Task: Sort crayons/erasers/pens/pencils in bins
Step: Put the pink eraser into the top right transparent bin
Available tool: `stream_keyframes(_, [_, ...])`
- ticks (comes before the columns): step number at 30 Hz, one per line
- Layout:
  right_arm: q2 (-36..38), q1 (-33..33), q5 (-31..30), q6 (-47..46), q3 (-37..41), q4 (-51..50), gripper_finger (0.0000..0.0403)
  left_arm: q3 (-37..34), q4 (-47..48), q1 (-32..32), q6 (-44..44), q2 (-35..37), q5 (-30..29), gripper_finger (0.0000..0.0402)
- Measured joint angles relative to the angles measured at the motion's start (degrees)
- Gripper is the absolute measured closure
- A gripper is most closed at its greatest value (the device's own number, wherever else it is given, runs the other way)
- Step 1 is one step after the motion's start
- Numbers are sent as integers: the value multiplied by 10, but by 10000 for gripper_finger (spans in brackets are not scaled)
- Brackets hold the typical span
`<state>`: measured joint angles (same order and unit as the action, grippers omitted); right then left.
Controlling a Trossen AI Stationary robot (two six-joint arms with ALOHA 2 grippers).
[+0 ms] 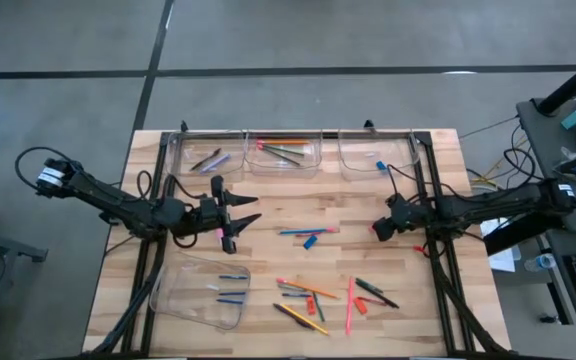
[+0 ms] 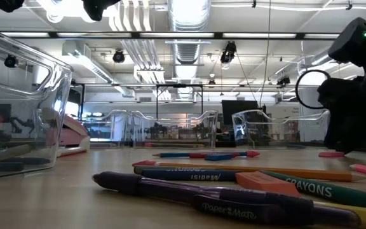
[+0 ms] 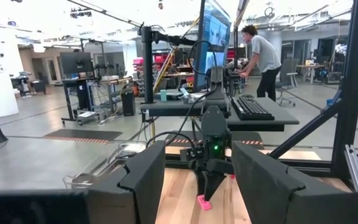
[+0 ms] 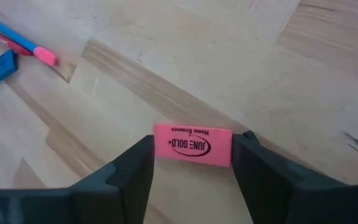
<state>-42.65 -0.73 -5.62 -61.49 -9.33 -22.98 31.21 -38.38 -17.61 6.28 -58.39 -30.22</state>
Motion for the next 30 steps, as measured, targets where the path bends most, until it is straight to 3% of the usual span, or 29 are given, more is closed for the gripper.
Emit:
stream_keyframes(17, [-12, 0, -12, 34, 16, 11, 334, 0, -2, 0, 0, 0, 0, 229])
stream_keyframes(24, [-13, 0, 3, 73, -18, 5, 385, 0, -2, 0, 0, 0, 0, 229])
stream_keyframes(30, [-14, 0, 0, 101, -63, -1, 393, 0, -2, 0, 0, 0, 0, 229])
